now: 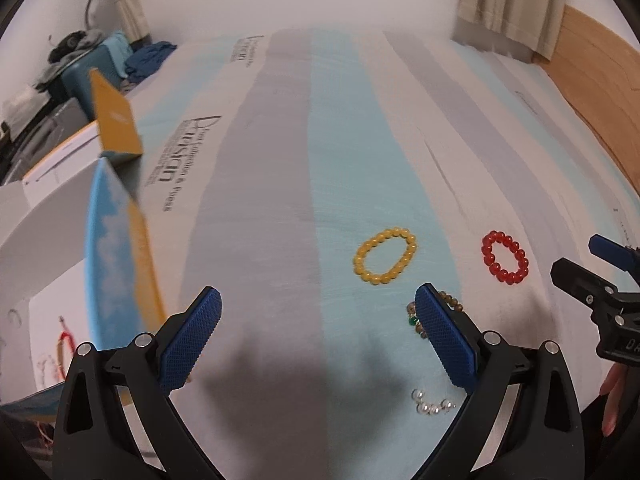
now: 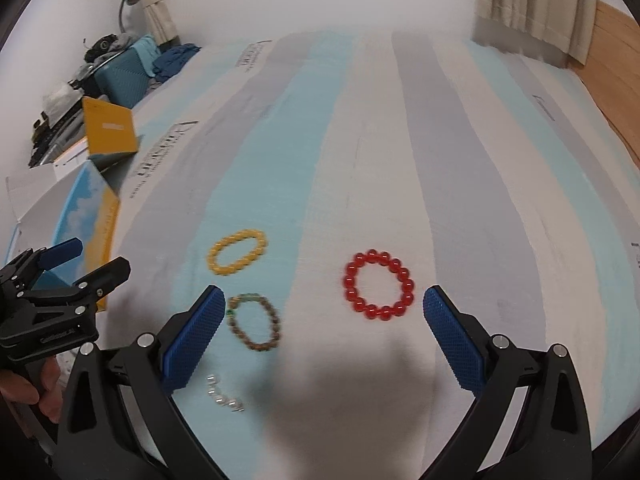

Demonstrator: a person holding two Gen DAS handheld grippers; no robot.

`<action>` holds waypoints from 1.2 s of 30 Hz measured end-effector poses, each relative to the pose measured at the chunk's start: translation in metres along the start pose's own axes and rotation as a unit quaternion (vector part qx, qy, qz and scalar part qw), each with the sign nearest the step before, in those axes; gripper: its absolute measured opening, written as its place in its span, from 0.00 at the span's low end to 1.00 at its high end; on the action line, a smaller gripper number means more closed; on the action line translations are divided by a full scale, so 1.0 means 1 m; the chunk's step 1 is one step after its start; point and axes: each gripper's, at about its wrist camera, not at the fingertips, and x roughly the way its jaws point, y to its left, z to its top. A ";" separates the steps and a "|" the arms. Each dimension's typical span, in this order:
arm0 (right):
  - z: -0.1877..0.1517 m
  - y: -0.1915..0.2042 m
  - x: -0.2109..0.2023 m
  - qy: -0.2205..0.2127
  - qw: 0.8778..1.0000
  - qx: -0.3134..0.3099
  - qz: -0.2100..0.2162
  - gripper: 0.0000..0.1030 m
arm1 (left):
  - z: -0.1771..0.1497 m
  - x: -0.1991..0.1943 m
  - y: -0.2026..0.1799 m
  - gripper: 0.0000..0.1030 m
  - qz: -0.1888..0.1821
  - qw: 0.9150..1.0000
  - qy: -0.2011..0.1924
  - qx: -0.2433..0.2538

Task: Organize jewelry
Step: 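Move both tools back toward the remaining bracelets on the bed, then grasp the yellow bead bracelet with the left tool while the right tool grasps the red bead bracelet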

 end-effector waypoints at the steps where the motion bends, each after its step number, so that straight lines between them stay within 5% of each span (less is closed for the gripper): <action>1: -0.001 -0.005 0.006 0.002 1.000 0.003 -0.001 0.93 | 0.001 0.006 -0.003 0.92 -0.001 1.000 0.002 0.003; 23: -0.010 -0.052 0.108 0.068 0.997 0.022 -0.027 0.93 | 0.012 0.116 -0.035 0.90 -0.031 0.998 0.060 0.018; 32: -0.016 -0.054 0.123 0.077 0.996 0.015 -0.039 0.88 | 0.011 0.137 -0.048 0.80 -0.033 0.996 0.072 0.036; 36: -0.011 -0.050 0.127 0.082 0.996 0.011 -0.045 0.83 | 0.012 0.138 -0.053 0.62 -0.050 0.996 0.067 0.042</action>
